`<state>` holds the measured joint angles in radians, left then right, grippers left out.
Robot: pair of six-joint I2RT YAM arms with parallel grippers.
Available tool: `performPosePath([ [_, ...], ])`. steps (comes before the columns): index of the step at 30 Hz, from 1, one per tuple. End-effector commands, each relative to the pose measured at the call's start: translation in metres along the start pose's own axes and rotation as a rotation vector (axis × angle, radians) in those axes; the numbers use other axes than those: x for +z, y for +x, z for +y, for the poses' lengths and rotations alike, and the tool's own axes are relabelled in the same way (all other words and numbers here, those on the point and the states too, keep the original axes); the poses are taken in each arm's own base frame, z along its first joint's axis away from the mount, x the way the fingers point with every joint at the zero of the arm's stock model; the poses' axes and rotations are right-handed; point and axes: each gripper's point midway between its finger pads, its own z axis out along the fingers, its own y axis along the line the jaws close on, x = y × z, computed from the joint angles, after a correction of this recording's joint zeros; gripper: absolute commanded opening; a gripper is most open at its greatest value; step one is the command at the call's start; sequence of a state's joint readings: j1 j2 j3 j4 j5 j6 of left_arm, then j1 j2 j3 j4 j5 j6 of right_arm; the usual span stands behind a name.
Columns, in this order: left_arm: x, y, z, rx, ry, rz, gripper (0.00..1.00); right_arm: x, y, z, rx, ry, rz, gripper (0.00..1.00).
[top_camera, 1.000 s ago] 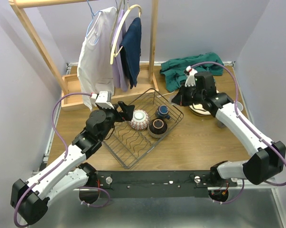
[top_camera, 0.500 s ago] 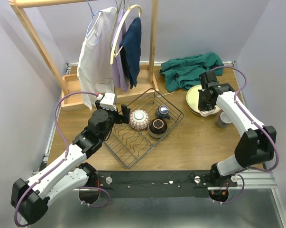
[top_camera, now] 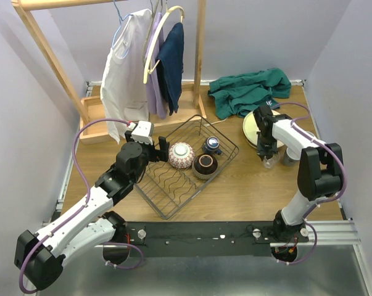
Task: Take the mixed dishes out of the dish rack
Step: Place the cup at the center of the board, then pick up the cup from the dish rack.
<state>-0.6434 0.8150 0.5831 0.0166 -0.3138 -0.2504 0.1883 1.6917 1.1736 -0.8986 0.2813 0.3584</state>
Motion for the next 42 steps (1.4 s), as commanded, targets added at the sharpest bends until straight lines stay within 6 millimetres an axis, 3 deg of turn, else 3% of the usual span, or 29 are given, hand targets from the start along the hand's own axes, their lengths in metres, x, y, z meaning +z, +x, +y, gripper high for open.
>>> performPosePath([
  [1, 0.001, -0.010, -0.003, 0.002, 0.012, -0.020, 0.99, 0.008, -0.002, -0.011, 0.057, 0.058, -0.023, 0.01],
  [4, 0.002, -0.009, -0.003, 0.004, 0.013, -0.017, 0.99, 0.010, -0.002, -0.016, 0.076, 0.066, -0.030, 0.06],
  [10, 0.004, -0.005, -0.008, 0.008, 0.035, -0.001, 0.99, 0.007, -0.006, -0.023, 0.097, 0.077, -0.055, 0.37],
  [14, 0.006, -0.001, -0.013, 0.014, 0.063, 0.024, 0.99, -0.007, -0.010, -0.022, 0.106, 0.045, -0.081, 0.58],
  [22, 0.013, 0.004, -0.033, 0.021, 0.140, 0.111, 0.99, -0.074, -0.041, -0.011, 0.125, -0.150, -0.284, 0.80],
  [23, 0.014, 0.004, -0.036, 0.021, 0.150, 0.119, 0.99, -0.082, -0.043, -0.009, 0.119, -0.181, -0.309, 0.88],
  [26, 0.019, 0.004, -0.045, 0.042, 0.171, 0.159, 0.99, -0.106, -0.050, 0.000, 0.118, -0.284, -0.394, 0.97],
  [32, 0.033, 0.004, -0.074, 0.108, 0.197, 0.247, 0.99, -0.143, -0.057, 0.009, 0.134, -0.428, -0.540, 1.00],
  [42, 0.067, 0.018, -0.133, 0.171, 0.178, 0.389, 0.99, -0.162, -0.048, 0.001, 0.169, -0.473, -0.664, 1.00],
])
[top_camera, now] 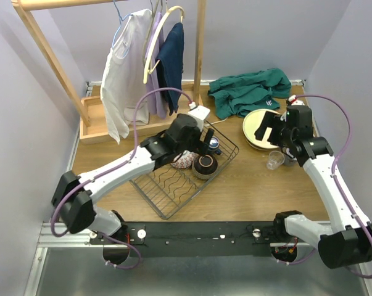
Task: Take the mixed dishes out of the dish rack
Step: Pick up the cup from the dish rack.
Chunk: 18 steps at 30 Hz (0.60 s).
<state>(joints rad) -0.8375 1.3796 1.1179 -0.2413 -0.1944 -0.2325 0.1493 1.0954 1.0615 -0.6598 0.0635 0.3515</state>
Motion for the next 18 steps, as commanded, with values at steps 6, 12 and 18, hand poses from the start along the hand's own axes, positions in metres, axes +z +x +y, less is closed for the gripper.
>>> performPosePath([
  [6, 0.046, 0.010, -0.008, -0.019, -0.180, 0.189, 0.99, -0.019, -0.003, 0.006, 0.039, -0.074, -0.113, 1.00],
  [12, 0.078, 0.021, -0.017, -0.010, -0.225, 0.260, 0.98, -0.024, 0.010, 0.007, 0.060, -0.099, -0.103, 1.00],
  [18, 0.102, 0.032, -0.025, 0.027, -0.233, 0.311, 0.94, -0.031, 0.021, 0.012, 0.064, -0.145, -0.079, 1.00],
])
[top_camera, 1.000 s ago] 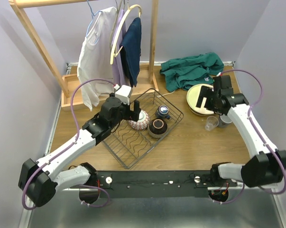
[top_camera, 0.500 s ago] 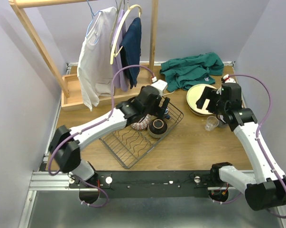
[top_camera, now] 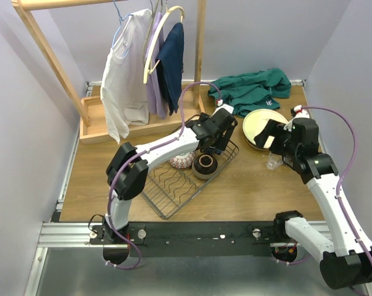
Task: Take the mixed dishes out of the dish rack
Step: Pick up the cup from the dish rack.
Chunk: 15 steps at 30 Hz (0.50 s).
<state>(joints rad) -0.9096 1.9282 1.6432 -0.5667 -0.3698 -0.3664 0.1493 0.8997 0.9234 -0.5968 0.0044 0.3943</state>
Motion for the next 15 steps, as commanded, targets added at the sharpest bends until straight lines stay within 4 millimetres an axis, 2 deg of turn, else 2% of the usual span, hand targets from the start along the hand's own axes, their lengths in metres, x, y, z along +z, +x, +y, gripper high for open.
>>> performPosePath([
  [1, 0.009, 0.004, -0.002, 0.021, -0.045, 0.040, 0.93, -0.007, 0.010, 0.006, 0.020, -0.049, 0.015, 1.00],
  [3, 0.012, 0.003, -0.004, 0.021, -0.045, 0.043, 0.91, -0.009, 0.012, 0.006, 0.018, -0.053, 0.020, 1.00],
  [11, 0.033, 0.030, 0.002, 0.060, -0.117, 0.130, 0.85, -0.015, 0.017, 0.004, 0.001, -0.052, 0.029, 1.00],
  [15, 0.039, 0.032, 0.004, 0.068, -0.135, 0.134, 0.81, -0.014, 0.020, 0.002, -0.010, -0.048, 0.037, 1.00],
])
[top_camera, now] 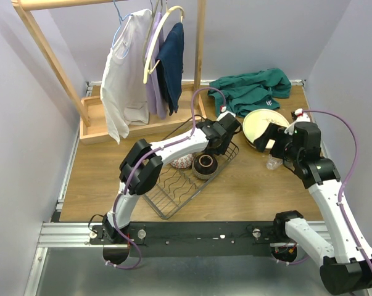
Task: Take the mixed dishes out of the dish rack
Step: Pick up the cup from the dish rack.
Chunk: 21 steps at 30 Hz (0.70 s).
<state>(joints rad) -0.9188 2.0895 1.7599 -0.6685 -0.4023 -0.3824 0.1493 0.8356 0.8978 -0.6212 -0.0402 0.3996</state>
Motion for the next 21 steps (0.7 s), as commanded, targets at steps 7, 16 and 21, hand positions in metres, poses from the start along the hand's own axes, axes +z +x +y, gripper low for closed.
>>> performPosePath([
  [7, 0.000, -0.003, 0.007, -0.001, -0.054, -0.002, 0.59, 0.002, 0.014, -0.002, -0.021, -0.011, 0.048, 1.00],
  [16, -0.044, -0.027, 0.020, -0.081, 0.023, -0.105, 0.34, 0.005, 0.013, 0.007, -0.033, -0.062, 0.049, 1.00],
  [21, -0.064, -0.039, 0.033, -0.173, 0.116, -0.176, 0.28, 0.009, 0.012, 0.024, -0.018, -0.149, 0.063, 1.00],
])
